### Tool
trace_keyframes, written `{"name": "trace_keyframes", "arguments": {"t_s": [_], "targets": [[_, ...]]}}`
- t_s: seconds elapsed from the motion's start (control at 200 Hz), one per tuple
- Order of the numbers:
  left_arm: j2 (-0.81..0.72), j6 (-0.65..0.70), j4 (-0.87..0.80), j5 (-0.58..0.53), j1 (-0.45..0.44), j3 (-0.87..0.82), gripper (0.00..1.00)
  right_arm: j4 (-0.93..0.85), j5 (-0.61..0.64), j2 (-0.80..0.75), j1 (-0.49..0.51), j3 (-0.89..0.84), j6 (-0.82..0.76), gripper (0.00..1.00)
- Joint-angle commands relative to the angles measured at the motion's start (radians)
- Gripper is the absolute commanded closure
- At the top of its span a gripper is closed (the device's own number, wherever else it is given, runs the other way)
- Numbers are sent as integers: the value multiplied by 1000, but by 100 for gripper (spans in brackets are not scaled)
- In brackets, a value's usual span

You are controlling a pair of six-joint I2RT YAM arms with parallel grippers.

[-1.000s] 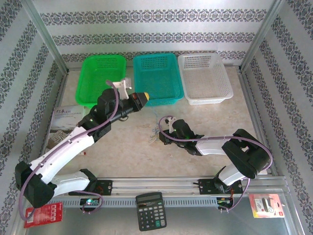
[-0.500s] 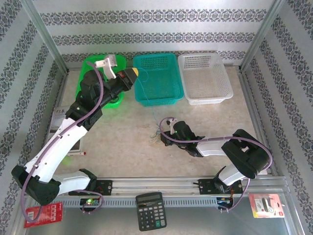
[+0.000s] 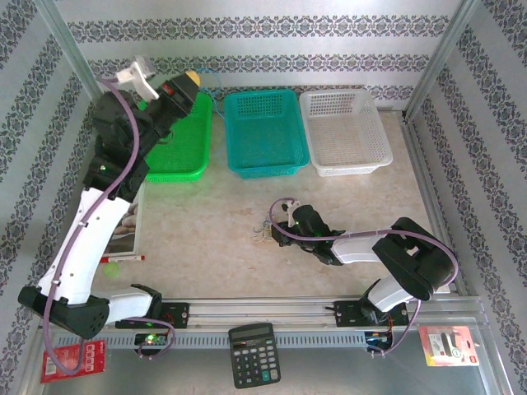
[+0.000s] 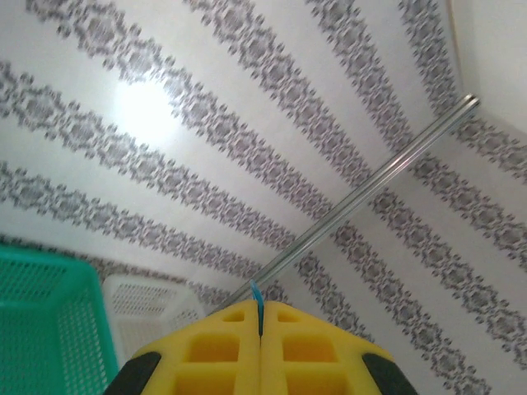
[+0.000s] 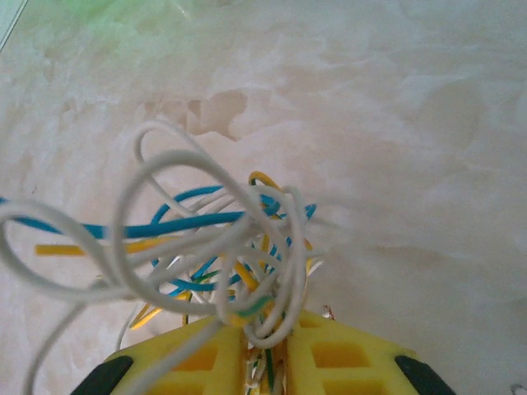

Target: Untangle the cables

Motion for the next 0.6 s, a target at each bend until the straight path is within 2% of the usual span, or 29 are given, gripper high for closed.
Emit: {"name": "trace_keyframes", "arguments": {"t_s": [0.0,0.09,0.28,0.47,0.595], "targets": [[31,-5,18,27,11,87,100,-4,12,13,-9,-14,4,84],[55,1,10,29,11,116,100,7,6,21,-9,-15,10,87],[69,86,-48,-41,23,133,100,6,4,12,-8,-15,20,79],[83,186,-91,-138,62,113,100,-24,-13,-24,-9,-15,21,63],[121,216,-97,-146,103,116,100,-56,-22,-63,-9,-12,17,52]]}}
